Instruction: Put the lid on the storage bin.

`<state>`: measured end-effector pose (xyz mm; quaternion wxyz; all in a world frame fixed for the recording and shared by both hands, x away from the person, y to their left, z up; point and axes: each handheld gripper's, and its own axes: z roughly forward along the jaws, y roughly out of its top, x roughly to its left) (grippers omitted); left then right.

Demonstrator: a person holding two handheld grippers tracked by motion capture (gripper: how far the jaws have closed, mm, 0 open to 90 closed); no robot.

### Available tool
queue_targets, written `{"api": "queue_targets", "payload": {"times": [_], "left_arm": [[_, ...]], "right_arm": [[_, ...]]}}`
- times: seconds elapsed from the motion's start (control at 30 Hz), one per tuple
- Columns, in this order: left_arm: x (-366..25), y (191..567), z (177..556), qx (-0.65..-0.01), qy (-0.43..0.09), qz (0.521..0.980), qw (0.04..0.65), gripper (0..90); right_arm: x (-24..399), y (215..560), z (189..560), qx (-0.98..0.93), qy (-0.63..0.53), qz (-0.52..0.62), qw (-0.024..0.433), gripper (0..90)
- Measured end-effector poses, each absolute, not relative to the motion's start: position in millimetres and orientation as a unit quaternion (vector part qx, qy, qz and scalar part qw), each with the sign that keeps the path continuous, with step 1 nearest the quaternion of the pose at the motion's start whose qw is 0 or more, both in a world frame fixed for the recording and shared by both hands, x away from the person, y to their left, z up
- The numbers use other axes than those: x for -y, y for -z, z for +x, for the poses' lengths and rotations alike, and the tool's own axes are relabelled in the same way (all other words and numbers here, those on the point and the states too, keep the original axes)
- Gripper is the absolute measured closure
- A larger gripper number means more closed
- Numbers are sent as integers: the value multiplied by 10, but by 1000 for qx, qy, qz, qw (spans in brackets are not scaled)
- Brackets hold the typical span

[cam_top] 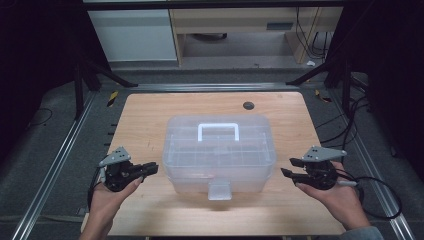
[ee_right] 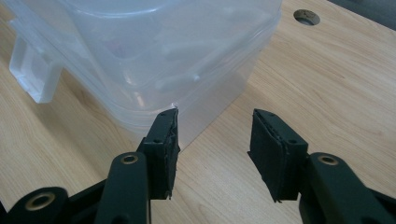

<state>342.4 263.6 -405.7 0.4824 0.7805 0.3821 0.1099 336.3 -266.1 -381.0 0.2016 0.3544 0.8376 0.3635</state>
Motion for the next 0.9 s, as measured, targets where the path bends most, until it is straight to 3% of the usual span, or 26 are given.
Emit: {"api": "queue_targets", "payload": {"times": [0.13,0.3,0.43,0.67,0.9], "left_arm": [[-2663,4043,3431,-386,-127,781,475,746],[-2687,4032,3462,-396,-156,782,456,632],[-2691,4027,3538,-393,-192,790,428,413],[-2672,4118,3676,-419,-200,807,364,139],[-2711,4288,3841,-430,-198,819,324,96]], "right_arm": [[2675,3820,3374,-837,-360,358,203,499],[2680,3829,3393,-835,-355,365,211,446],[2693,3838,3421,-830,-346,377,220,377],[2741,3864,3493,-821,-331,404,232,309],[2851,3973,3659,-811,-309,438,232,288]]}}
